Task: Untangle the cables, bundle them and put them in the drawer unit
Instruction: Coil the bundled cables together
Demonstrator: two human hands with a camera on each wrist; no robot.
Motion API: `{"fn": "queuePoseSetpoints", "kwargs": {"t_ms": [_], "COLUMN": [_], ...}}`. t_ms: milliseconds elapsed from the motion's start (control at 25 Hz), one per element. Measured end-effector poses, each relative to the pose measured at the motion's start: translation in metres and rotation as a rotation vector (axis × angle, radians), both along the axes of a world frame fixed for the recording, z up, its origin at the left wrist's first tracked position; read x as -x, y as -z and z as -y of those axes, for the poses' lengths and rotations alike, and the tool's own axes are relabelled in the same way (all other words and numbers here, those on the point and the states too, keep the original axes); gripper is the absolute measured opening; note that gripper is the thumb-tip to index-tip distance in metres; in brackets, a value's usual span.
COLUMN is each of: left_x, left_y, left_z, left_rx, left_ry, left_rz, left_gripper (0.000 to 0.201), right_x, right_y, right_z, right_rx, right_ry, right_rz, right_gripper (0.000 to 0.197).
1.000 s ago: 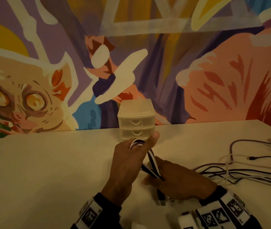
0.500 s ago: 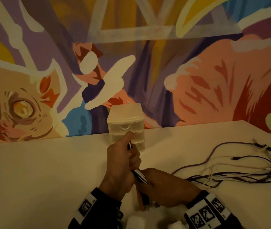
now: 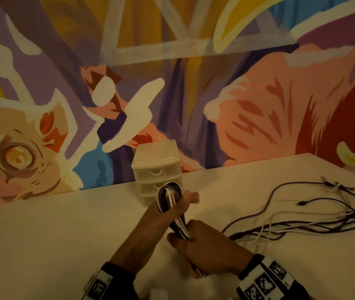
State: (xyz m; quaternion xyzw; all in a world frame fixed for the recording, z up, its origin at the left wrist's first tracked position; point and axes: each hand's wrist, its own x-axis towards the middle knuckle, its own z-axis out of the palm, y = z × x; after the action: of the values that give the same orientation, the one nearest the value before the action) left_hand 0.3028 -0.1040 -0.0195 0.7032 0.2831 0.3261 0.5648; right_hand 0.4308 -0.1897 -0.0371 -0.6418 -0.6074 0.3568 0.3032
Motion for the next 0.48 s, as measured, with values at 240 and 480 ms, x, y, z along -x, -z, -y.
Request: {"fn": "queuePoseSetpoints", "kwargs": {"t_ms": [240, 480], "left_x": [-0.001, 0.001], "left_y": [-0.004, -0.001], "left_z": [0.017, 0.02], "left_rx": [0.163, 0.203], "left_ry": [-0.096, -0.254], "left_rz": [-0.039, 0.146], "left_gripper": [0.046, 0.058], "right_x": [0.016, 0.018], "right_y": [0.005, 0.002], "right_z": [-0.003, -0.004], "right_rx": [0.09, 0.073], "right_ry": [-0.106, -0.152], "right_rz": [-0.05, -0.048], "right_gripper": [0.053, 0.049]}}
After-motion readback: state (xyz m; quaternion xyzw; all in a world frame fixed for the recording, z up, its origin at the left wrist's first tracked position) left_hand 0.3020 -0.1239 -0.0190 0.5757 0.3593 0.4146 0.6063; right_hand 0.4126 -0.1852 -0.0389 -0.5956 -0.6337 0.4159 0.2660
